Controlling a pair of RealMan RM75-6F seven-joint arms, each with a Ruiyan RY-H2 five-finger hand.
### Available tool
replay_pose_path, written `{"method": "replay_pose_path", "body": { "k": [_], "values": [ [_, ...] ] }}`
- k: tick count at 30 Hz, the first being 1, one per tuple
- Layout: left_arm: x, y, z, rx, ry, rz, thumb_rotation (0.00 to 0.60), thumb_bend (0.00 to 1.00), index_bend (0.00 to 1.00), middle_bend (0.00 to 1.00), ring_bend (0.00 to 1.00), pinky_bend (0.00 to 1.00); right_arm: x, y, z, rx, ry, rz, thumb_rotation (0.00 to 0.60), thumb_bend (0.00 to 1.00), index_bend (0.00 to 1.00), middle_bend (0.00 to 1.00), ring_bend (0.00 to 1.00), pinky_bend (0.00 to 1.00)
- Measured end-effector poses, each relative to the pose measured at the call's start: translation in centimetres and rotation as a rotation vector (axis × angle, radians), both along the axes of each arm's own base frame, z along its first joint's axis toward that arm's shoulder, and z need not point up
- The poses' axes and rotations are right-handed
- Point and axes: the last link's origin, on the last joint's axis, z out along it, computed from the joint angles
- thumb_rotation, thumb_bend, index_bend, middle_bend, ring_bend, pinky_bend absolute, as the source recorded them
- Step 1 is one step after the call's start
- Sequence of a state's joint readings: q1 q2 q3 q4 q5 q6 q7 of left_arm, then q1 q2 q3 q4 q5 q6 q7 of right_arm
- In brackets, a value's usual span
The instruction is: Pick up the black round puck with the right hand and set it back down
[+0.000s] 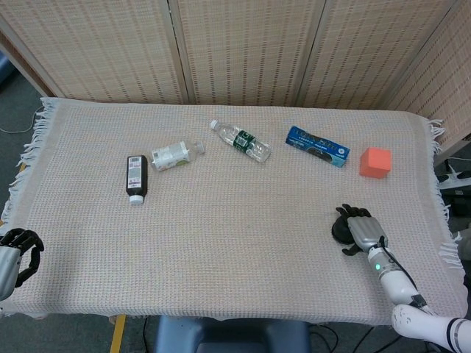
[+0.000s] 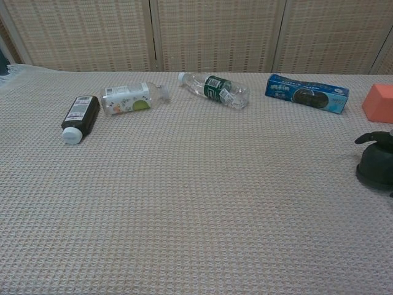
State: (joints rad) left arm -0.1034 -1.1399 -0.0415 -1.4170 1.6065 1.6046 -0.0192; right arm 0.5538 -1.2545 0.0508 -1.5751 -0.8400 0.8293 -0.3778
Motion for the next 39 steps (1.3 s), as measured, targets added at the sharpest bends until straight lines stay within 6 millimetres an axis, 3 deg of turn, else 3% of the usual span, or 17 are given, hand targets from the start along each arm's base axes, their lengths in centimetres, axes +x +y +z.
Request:
{"method": "replay_pose_path", "body": {
  "k": [14,24,28,32,39],
  "values": [
    [0.0,0.0,0.0,0.004,0.000,0.004,0.600,0.61,0.59,0.47,0.35,0.56,0.0,0.1,0.9,-0.031,-0.012,0.011,0.600,0.11,0.00,0.00,0.00,0.00],
    [0.0,0.0,0.1,0.006,-0.002,0.006,0.600,0.61,0.59,0.47,0.35,0.56,-0.5,-0.4,-0.6,0.026,0.021,-0.017,0.600,0.11,0.00,0.00,0.00,0.02],
    [0.0,0.0,0.2,0.011,-0.007,0.006,0.600,0.61,0.59,0.47,0.35,0.56,-0.5,-0.4,-1.0,0.025,0.034,-0.011,0.600,0.11,0.00,0.01,0.01,0.18],
    [-0.1,-0.1,0.4,0.016,-0.010,0.006,0.600,0.61,0.59,0.47,0.35,0.56,-0.7,-0.3,-1.3,0.020,0.062,-0.007,0.600,0.11,0.06,0.12,0.15,0.35],
    [-0.1,-0.1,0.4,0.017,-0.010,0.006,0.600,0.61,0.59,0.47,0.35,0.56,-1.1,-0.2,-1.4,0.012,0.107,-0.006,0.600,0.11,0.14,0.23,0.29,0.48]
  ]
}}
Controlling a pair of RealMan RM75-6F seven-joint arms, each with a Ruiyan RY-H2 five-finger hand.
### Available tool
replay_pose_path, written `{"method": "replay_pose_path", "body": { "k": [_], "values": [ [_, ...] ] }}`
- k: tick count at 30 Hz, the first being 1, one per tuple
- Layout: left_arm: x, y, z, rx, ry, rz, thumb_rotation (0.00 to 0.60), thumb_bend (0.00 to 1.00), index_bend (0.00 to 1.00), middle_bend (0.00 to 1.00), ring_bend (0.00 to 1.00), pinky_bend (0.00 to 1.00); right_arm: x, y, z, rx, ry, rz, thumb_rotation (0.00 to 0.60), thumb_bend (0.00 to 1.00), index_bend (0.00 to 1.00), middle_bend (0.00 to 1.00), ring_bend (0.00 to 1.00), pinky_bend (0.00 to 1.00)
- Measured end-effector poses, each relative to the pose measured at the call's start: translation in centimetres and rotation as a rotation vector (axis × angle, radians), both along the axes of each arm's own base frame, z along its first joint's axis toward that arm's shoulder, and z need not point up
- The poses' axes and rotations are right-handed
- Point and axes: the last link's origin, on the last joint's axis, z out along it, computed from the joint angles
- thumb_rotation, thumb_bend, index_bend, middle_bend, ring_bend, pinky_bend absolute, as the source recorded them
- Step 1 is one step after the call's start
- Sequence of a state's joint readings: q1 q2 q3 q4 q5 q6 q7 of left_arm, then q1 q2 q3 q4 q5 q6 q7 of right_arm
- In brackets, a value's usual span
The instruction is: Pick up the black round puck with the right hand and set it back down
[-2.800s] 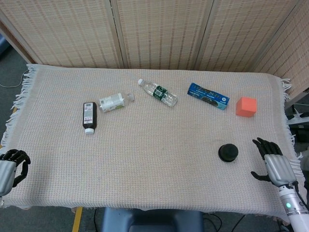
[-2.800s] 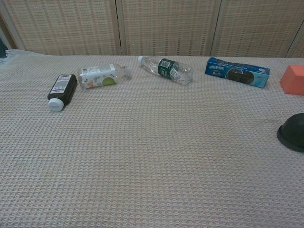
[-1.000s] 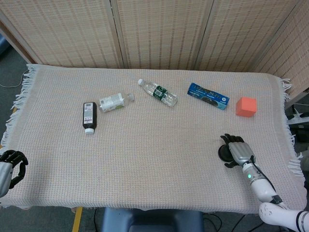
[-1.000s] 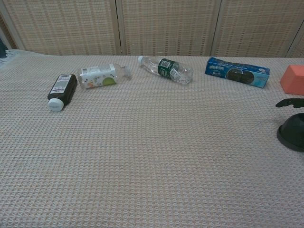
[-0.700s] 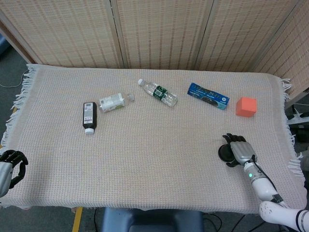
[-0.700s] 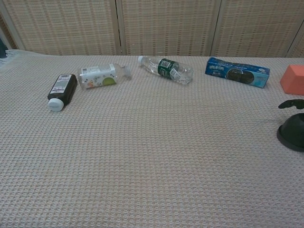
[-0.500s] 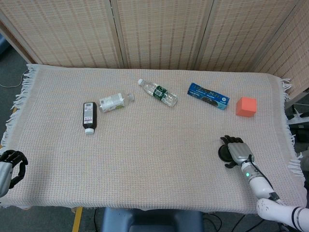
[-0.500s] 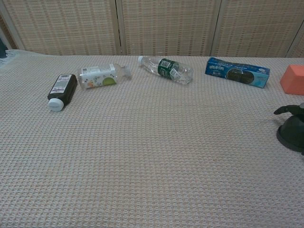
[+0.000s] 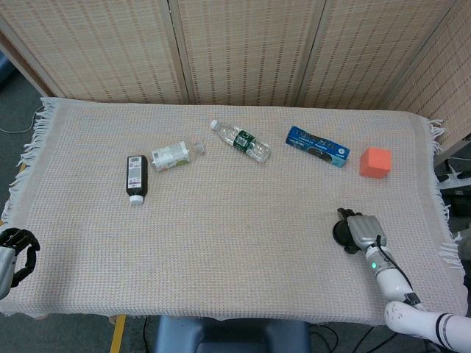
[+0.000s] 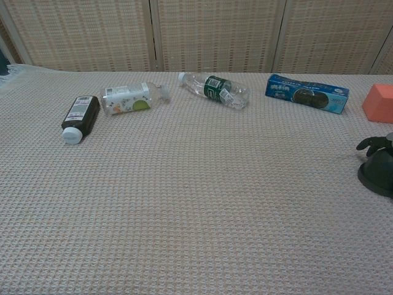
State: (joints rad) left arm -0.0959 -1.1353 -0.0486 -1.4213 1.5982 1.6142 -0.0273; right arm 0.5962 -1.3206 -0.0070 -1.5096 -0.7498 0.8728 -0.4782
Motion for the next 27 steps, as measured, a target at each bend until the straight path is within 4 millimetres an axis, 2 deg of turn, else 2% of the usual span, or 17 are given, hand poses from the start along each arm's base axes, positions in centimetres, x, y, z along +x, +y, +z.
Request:
{"method": "replay_pose_path", "body": {
  "k": [7,9,12,14,20,27],
  "values": [
    [0.0,0.0,0.1,0.003,-0.001,0.000,0.600,0.61,0.59,0.47,0.35,0.56,-0.3,0.1,0.0,-0.015,0.033,0.009,0.600,0.12,0.31,0.38,0.46,0.62],
    [0.0,0.0,0.1,0.004,-0.002,-0.001,0.600,0.61,0.59,0.47,0.35,0.56,-0.4,0.1,0.0,-0.017,0.044,0.013,0.600,0.17,0.36,0.40,0.50,0.64],
    [0.0,0.0,0.1,0.004,-0.003,-0.002,0.600,0.61,0.59,0.47,0.35,0.56,-0.5,0.1,0.1,-0.028,0.053,0.019,0.600,0.29,0.48,0.45,0.56,0.69],
    [0.0,0.0,0.1,0.004,-0.004,-0.001,0.600,0.61,0.59,0.47,0.35,0.56,-0.4,0.1,0.1,-0.037,0.053,0.025,0.600,0.33,0.52,0.48,0.59,0.71],
    [0.0,0.0,0.0,0.001,-0.005,-0.004,0.600,0.61,0.59,0.47,0.35,0.56,0.4,-0.2,0.2,-0.098,-0.010,0.068,0.600,0.34,0.55,0.50,0.60,0.72],
    [0.0,-0.1,0.0,0.000,-0.004,-0.003,0.600,0.61,0.59,0.47,0.35,0.56,3.0,-0.4,1.1,-0.243,-0.236,0.254,0.600,0.34,0.56,0.50,0.60,0.71]
  ]
}}
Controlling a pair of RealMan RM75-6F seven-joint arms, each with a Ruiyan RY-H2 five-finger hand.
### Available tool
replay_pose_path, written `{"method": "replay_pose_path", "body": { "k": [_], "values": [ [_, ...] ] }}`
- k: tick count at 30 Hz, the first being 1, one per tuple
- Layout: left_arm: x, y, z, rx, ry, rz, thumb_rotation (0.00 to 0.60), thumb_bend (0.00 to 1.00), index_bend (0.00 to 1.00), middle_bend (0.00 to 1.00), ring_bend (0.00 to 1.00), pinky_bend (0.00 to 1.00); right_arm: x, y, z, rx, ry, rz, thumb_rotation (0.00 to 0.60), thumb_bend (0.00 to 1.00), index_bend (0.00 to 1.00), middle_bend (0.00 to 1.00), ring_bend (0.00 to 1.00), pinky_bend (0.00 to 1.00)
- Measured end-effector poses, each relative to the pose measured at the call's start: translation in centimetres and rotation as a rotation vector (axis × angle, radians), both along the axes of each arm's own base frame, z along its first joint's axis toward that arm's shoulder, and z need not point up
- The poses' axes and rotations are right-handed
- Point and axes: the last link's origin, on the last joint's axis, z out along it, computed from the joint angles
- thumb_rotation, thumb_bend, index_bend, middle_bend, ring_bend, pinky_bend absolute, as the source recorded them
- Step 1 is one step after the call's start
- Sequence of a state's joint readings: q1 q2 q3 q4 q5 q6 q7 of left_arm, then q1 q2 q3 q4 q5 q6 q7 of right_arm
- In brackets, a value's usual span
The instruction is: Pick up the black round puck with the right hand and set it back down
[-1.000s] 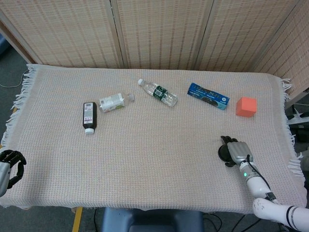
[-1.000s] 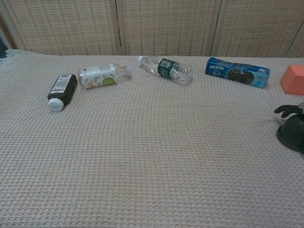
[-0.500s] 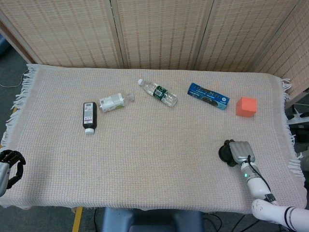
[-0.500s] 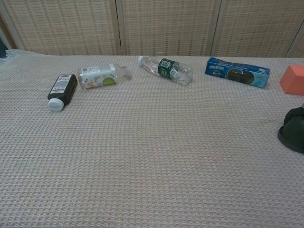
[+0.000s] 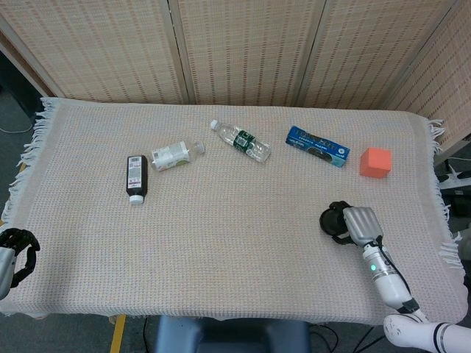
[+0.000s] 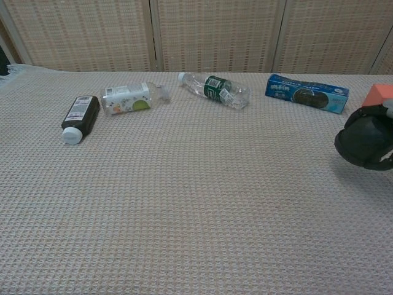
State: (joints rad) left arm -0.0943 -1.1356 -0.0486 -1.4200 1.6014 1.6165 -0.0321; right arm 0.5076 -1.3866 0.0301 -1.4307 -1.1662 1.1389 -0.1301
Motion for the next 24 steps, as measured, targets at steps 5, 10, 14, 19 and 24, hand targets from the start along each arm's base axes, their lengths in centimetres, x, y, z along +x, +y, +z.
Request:
{"method": "replay_pose_path", "body": {
  "k": [5,10,14,19,24],
  "values": [
    [0.0,0.0,0.1,0.003,0.002,0.002,0.600,0.61,0.59,0.47,0.35,0.56,1.6,0.5,1.6,-0.098,-0.171,0.183,0.600,0.34,0.56,0.50,0.60,0.72],
    [0.0,0.0,0.0,0.002,0.003,0.005,0.600,0.61,0.59,0.47,0.35,0.56,1.6,0.9,2.5,-0.089,-0.163,0.182,0.600,0.34,0.57,0.50,0.60,0.72],
    [0.0,0.0,-0.1,-0.002,0.009,0.009,0.600,0.61,0.59,0.47,0.35,0.56,0.3,0.8,2.8,-0.051,-0.010,0.065,0.600,0.34,0.57,0.50,0.61,0.72],
    [-0.1,0.0,0.0,-0.001,0.008,0.012,0.600,0.61,0.59,0.47,0.35,0.56,-1.3,0.9,3.3,-0.007,0.236,-0.092,0.600,0.35,0.57,0.50,0.61,0.72],
    [0.0,0.1,0.0,-0.001,0.006,0.013,0.600,0.61,0.59,0.47,0.35,0.56,-1.6,1.2,3.2,0.026,0.342,-0.182,0.600,0.34,0.58,0.50,0.61,0.72]
  ]
}}
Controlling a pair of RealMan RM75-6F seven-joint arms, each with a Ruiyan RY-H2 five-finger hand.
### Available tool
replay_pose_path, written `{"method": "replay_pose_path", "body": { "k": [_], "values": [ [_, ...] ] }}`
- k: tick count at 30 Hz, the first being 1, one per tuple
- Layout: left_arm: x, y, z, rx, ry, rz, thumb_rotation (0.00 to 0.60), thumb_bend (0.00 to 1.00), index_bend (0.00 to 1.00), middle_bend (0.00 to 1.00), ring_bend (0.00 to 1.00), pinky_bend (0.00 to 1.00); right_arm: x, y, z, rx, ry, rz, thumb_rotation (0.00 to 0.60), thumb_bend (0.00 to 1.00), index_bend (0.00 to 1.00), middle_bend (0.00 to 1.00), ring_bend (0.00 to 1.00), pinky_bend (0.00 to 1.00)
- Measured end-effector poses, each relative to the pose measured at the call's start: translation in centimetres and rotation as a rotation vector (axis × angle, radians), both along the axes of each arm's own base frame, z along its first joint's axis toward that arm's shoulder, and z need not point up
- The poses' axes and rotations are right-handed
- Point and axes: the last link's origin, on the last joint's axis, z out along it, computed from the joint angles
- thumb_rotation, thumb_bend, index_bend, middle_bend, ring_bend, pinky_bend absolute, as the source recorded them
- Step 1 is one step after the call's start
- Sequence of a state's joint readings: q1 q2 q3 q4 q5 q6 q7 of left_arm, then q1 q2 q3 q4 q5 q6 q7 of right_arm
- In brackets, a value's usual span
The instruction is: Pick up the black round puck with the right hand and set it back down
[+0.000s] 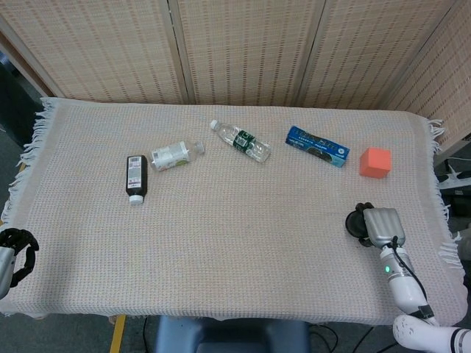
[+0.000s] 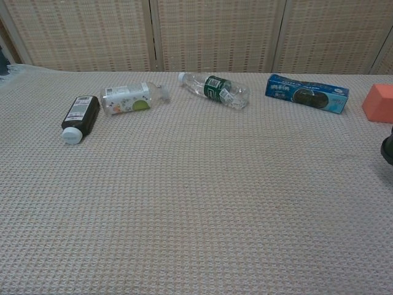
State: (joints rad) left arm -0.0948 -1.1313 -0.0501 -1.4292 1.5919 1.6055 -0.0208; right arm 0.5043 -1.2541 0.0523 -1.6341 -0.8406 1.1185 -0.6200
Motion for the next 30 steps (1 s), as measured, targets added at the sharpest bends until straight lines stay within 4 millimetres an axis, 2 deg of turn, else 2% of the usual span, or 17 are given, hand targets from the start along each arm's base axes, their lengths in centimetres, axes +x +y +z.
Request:
{"method": "replay_pose_path", "body": {
  "k": [4,7,15,19,22,25,30],
  "values": [
    [0.0,0.0,0.0,-0.002,-0.001,-0.002,0.600,0.61,0.59,0.47,0.35,0.56,0.5,0.0,-0.1,0.004,-0.028,0.037,0.600,0.34,0.58,0.50,0.60,0.71],
    [0.0,0.0,0.0,-0.003,-0.001,-0.003,0.600,0.61,0.59,0.47,0.35,0.56,1.5,-0.1,-0.1,-0.005,-0.135,0.100,0.600,0.34,0.59,0.50,0.60,0.71],
    [0.1,-0.1,0.0,-0.001,-0.003,-0.004,0.600,0.61,0.59,0.47,0.35,0.56,3.8,-0.1,0.2,-0.009,-0.661,0.242,0.600,0.34,0.59,0.50,0.60,0.71],
    [0.1,0.0,0.0,-0.001,-0.002,-0.004,0.600,0.61,0.59,0.47,0.35,0.56,4.0,0.2,0.2,0.036,-0.801,0.235,0.600,0.34,0.60,0.50,0.61,0.72],
    [0.1,-0.1,0.0,-0.002,-0.002,-0.003,0.600,0.61,0.59,0.47,0.35,0.56,3.6,0.2,0.4,0.051,-0.813,0.192,0.600,0.34,0.60,0.50,0.61,0.72],
    [0.1,-0.1,0.0,-0.002,-0.001,-0.003,0.600,0.61,0.59,0.47,0.35,0.56,3.0,0.0,0.7,0.041,-0.753,0.160,0.600,0.34,0.60,0.50,0.61,0.73],
    [0.1,-0.1,0.0,-0.001,-0.002,-0.002,0.600,0.61,0.59,0.47,0.35,0.56,2.1,-0.5,1.1,-0.026,-0.489,0.173,0.600,0.34,0.60,0.50,0.61,0.73]
  ]
}}
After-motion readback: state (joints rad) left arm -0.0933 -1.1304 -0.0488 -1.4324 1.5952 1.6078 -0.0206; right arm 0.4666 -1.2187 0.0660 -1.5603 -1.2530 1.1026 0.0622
